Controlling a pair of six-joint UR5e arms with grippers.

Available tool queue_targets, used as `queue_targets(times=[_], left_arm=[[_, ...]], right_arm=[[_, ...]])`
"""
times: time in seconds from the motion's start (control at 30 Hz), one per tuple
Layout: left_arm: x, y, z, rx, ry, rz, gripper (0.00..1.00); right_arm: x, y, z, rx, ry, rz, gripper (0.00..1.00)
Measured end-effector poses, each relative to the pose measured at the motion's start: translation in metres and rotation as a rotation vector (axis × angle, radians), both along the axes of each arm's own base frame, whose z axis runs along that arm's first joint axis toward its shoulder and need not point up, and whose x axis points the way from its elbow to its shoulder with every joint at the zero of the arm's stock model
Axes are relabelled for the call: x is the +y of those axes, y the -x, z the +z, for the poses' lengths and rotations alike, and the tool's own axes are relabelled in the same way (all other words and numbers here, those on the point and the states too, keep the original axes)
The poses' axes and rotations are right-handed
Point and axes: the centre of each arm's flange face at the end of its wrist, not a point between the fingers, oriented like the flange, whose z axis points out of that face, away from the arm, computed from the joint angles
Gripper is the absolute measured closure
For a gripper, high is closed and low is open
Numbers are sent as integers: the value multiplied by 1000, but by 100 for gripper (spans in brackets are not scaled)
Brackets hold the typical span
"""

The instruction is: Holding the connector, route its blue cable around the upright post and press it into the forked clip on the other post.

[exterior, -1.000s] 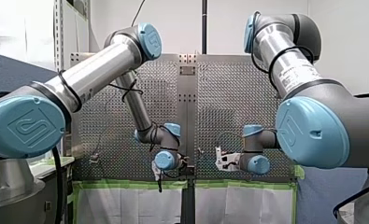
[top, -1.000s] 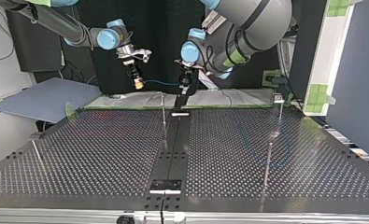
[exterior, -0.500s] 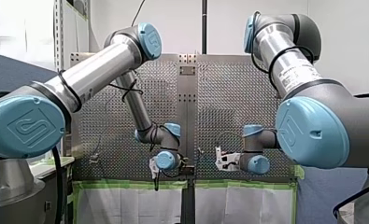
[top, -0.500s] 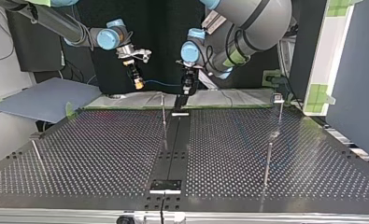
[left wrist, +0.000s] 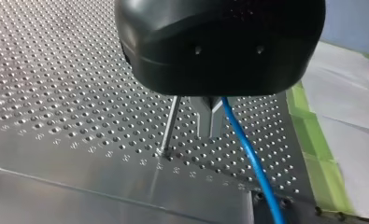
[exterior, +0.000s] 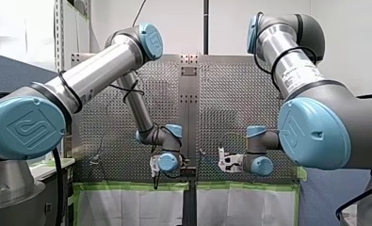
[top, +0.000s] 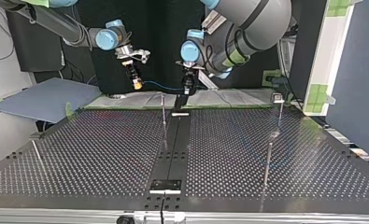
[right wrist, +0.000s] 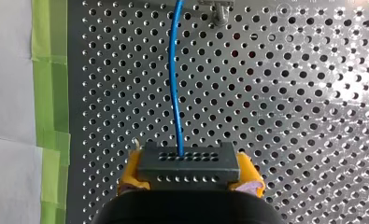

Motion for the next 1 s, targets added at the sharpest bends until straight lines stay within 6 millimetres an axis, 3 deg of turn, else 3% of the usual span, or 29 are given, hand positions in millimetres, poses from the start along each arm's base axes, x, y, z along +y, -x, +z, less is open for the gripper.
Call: queue_targets(times=[0.47,0.73,1.0], left_arm=[[-10,4,4,-68,-68,14,100],[-22,9,-4,-70,-93,-14,100],[-34,4,-2,-81,-84,-31,100]], right_arm=[[-11,12,1,-1,-1,-41,100],[-22,23,2,-4,6,-72,100],[-31,31,4,-11,11,-90,100]])
